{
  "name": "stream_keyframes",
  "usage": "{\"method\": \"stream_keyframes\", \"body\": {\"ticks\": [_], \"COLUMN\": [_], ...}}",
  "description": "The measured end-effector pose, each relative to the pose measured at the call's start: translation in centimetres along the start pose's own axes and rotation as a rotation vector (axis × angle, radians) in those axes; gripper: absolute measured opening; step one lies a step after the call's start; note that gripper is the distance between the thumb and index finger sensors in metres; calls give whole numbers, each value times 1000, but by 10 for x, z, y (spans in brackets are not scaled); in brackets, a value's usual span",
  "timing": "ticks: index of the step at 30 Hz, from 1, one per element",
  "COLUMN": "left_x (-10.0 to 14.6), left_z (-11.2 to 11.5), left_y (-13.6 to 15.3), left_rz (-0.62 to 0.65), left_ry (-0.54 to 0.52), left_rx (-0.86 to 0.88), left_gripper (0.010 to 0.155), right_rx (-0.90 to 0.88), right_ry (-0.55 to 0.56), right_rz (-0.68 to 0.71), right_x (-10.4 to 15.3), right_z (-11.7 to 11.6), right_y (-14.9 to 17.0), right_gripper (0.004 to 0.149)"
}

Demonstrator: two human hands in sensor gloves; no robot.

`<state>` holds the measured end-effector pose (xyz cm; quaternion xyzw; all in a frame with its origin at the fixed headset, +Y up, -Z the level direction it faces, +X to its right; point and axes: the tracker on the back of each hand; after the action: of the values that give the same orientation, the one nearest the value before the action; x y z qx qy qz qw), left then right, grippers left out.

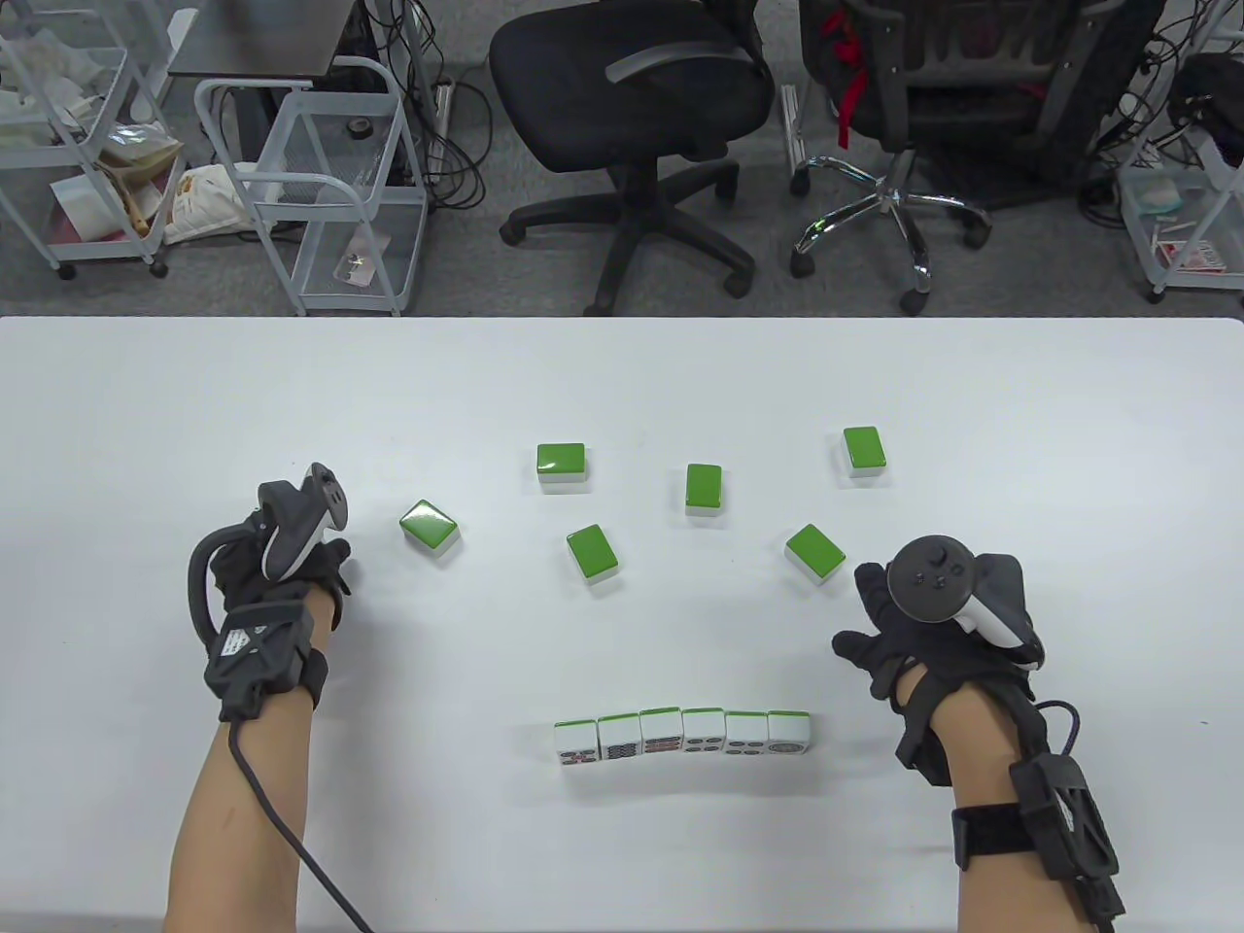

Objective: Stand mahjong tiles upright in a row

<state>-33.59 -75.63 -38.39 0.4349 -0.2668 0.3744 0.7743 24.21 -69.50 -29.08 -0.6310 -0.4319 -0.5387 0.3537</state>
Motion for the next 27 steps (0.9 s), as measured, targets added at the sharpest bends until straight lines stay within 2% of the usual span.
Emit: {"method": "stream_keyframes", "body": {"ticks": [2, 6, 8, 12, 14, 18, 20, 24, 27], "left_x": [1, -1, -2, 5, 15, 52, 82, 129, 158], "left_z": [0, 1, 4, 6, -1, -13, -14, 1, 19], "left_y": [-2, 3, 8, 21, 28, 32, 23, -5, -31], "left_rz": [3, 48, 79, 123, 198, 441, 609, 857, 984], "left_ry": [-26, 56, 110, 131, 162, 242, 328, 469, 598], "left_rx": [-30, 58, 91, 120, 186, 259, 282, 280, 221], "left_gripper": [78, 71, 75, 80, 79, 79, 79, 79, 78], "right_rx": [-2, -4, -6, -7, -8, -4, -4, -6, -8], "right_ry": [2, 3, 4, 11, 9, 12, 13, 12, 8], "right_rz": [-1, 4, 9, 18, 22, 28, 31, 31, 33], "right_x": [0, 0, 1, 1, 1, 0, 0, 1, 1], "right_z": [0, 0, 1, 1, 1, 1, 0, -1, -1], "right_y": [0, -1, -2, -3, -3, -4, -4, -4, -4], "right_gripper": [81, 80, 80, 80, 80, 81, 81, 81, 81]}}
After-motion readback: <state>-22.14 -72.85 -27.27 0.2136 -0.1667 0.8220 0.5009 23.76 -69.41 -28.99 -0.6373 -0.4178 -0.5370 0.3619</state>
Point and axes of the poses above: the tracker on the back of each hand, its own y axis roughly to the little-finger side, its own x axis roughly from the fingertips to the wrist, z = x × y, and after that the axes turned 11 degrees about y, right-handed
